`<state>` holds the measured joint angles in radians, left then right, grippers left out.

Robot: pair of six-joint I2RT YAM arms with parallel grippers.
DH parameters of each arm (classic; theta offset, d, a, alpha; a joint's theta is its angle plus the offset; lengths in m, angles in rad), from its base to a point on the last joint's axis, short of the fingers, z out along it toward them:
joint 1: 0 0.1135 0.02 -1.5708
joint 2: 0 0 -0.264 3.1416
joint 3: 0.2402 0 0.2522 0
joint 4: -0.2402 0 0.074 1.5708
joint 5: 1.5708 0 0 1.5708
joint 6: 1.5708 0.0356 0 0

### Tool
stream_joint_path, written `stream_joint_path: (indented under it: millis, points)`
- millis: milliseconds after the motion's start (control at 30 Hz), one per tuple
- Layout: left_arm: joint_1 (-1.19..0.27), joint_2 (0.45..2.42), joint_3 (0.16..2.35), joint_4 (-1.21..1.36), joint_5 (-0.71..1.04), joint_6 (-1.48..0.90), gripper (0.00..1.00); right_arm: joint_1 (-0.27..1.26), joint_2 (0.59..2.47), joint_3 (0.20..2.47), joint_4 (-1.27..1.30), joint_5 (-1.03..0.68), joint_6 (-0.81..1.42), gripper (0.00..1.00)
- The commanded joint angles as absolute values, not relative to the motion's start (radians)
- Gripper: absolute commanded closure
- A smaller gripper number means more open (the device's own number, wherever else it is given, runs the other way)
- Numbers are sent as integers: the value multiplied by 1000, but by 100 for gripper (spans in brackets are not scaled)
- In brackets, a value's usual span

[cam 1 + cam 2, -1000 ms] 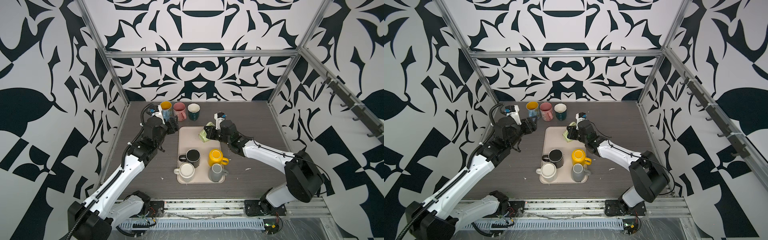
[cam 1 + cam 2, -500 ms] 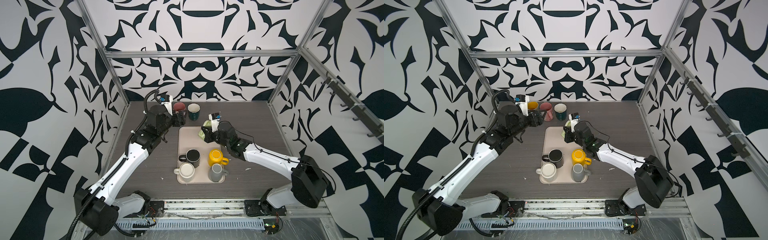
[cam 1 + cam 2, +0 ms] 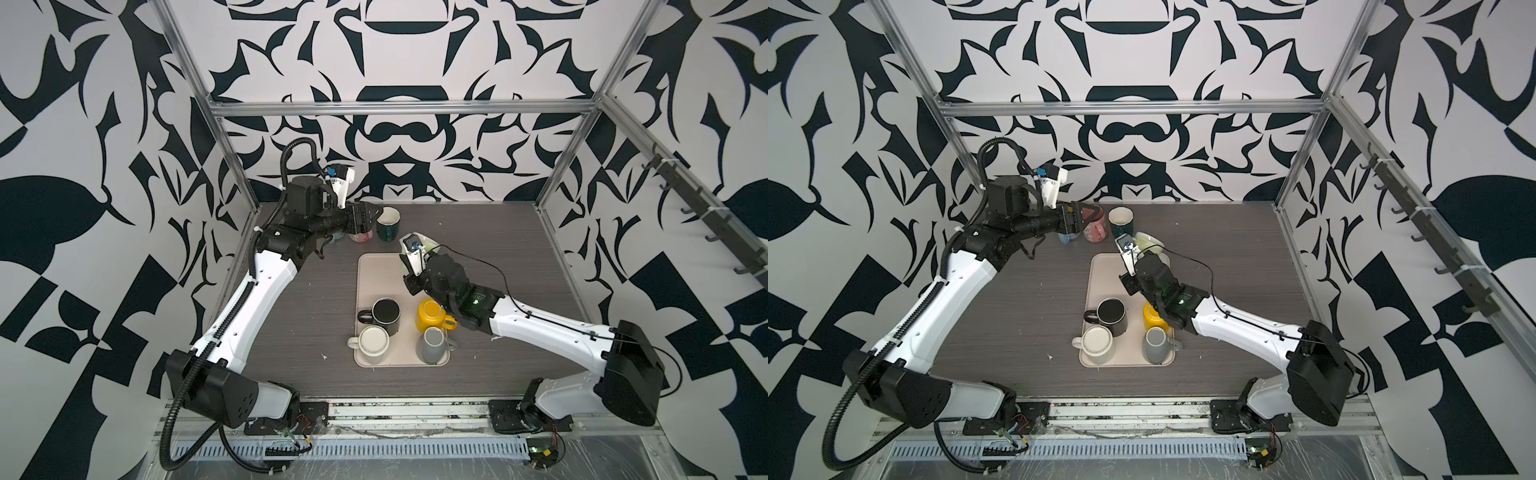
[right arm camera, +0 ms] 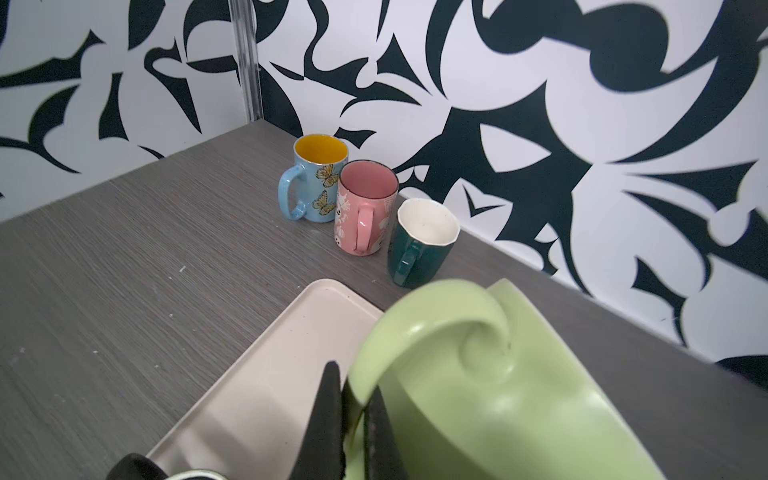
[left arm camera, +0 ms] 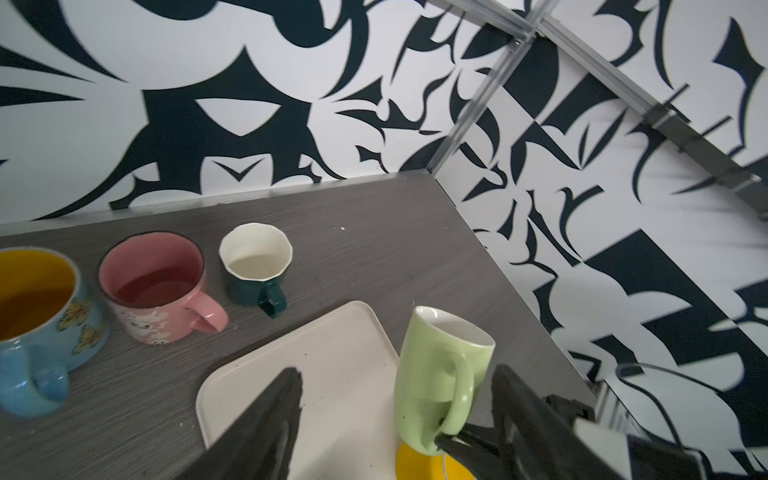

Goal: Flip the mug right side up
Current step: 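Rotate the light-green mug upright and carry it toward the left gripper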

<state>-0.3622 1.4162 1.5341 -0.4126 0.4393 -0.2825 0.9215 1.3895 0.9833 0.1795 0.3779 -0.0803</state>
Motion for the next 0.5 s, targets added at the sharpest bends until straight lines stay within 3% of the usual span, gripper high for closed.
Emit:
stream_joint_path:
  millis: [0,200,467]
  points:
    - [-350,1449,1628,-549,610,-214,25,970,1371,1069,304,535,-307,100]
    - [-347,1510,1771,-728,709,-103,26,1020,1405,1078,381,647,-513,100]
    - [-348,1550,1859,-952,687,-3,29,1054,1442,1076,501,745,-715,100]
